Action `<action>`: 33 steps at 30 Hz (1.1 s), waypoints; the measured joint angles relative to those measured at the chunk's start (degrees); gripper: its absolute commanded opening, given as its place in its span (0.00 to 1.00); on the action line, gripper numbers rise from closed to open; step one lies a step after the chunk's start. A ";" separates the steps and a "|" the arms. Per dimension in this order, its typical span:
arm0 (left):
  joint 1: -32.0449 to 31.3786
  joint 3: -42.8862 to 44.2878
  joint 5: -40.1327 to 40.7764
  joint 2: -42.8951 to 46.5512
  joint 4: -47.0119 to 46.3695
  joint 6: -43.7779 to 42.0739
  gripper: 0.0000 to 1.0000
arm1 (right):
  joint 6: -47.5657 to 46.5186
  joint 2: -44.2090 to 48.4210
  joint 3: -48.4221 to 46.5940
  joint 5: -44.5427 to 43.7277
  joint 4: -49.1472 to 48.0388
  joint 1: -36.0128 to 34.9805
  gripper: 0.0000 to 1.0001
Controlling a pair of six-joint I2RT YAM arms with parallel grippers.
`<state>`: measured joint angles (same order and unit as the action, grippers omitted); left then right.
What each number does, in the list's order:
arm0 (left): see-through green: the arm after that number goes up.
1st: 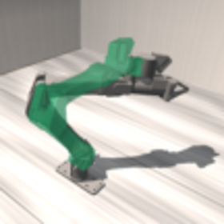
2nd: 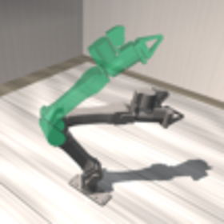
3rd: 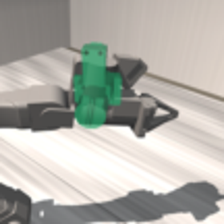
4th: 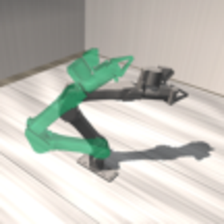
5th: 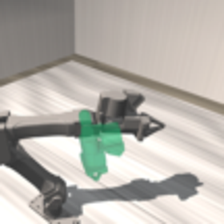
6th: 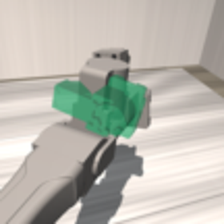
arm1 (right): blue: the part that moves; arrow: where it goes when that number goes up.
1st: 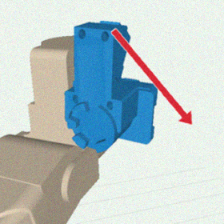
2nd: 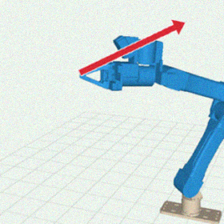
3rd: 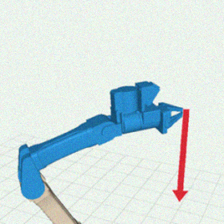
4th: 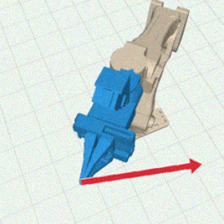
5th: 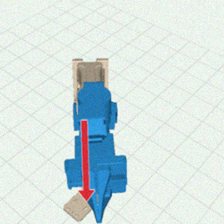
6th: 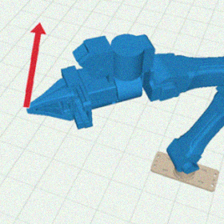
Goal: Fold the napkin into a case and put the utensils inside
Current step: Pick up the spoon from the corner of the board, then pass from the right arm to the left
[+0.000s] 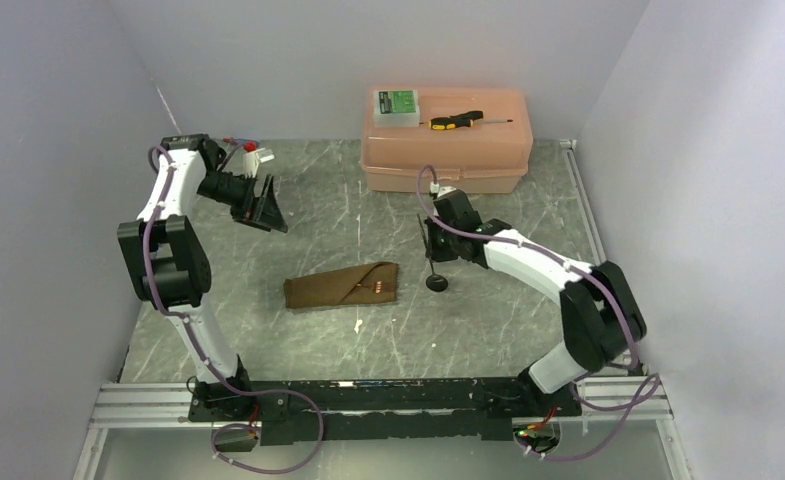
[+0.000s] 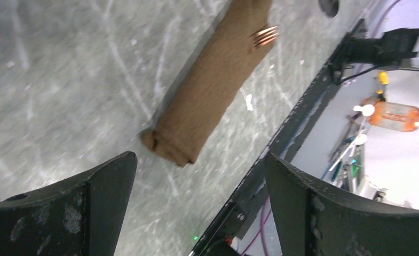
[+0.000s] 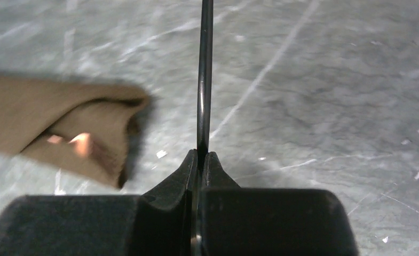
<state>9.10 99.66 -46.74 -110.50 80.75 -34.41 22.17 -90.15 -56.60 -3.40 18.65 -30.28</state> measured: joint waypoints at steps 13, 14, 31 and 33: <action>-10.10 -1.27 -18.08 -0.85 -7.82 15.26 0.94 | -14.58 6.10 -12.20 16.57 2.10 -9.92 0.00; -10.54 -1.66 -18.95 -0.85 -9.20 17.07 0.94 | -15.02 4.66 -14.32 17.07 2.14 -10.58 0.00; -9.29 -7.56 -24.35 5.03 -24.55 35.30 0.16 | -16.24 -13.07 -33.57 18.71 3.67 -16.41 0.00; -9.25 -7.61 -23.98 4.98 -24.83 35.32 0.04 | -16.20 -13.35 -34.12 18.71 3.65 -16.79 0.00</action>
<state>-0.14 92.05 -70.72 -105.51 55.92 0.91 5.98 -103.50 -90.72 15.31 22.31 -47.07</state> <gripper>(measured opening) 0.204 0.030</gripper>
